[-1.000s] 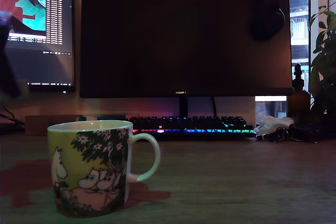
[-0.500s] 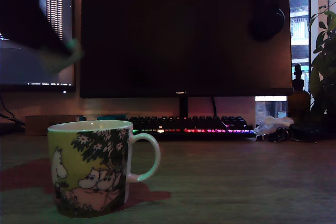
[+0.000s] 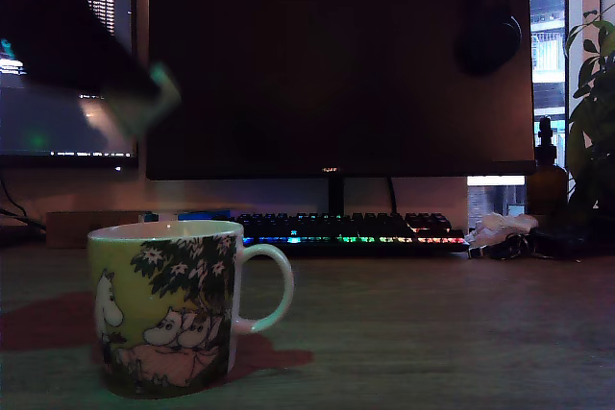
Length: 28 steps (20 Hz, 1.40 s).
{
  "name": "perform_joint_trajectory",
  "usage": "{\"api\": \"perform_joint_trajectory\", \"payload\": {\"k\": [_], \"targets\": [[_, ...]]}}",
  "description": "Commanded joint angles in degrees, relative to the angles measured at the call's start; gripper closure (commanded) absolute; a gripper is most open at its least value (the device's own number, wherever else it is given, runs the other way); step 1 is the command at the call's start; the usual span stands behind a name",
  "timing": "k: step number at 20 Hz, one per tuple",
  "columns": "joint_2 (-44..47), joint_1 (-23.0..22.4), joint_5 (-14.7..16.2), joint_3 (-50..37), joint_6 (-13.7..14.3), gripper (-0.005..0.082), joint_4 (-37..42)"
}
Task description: Pick up the coffee capsules on the table and drop them inside the coffee cup
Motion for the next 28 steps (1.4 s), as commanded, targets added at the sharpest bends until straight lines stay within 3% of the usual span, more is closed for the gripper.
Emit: {"api": "perform_joint_trajectory", "payload": {"k": [1, 4, 7, 10, 16, 25, 28], "targets": [[-0.4, -1.6, 0.4, -2.4, -2.2, 0.0537, 3.8], [-0.4, -4.2, -0.1, -5.4, -5.9, 0.0537, 10.2], [-0.5, -7.3, -5.1, -8.1, -8.6, 0.0537, 15.0], [-1.0, -9.3, -7.7, -11.6, -13.4, 0.0537, 20.5], [-8.3, -12.9, -14.3, -18.0, -18.1, 0.0537, 26.1], [-11.7, -13.2, -14.3, -19.9, -20.7, 0.0537, 22.9], [-11.7, -13.3, -12.9, -19.9, -21.4, 0.0537, 22.4]]}}
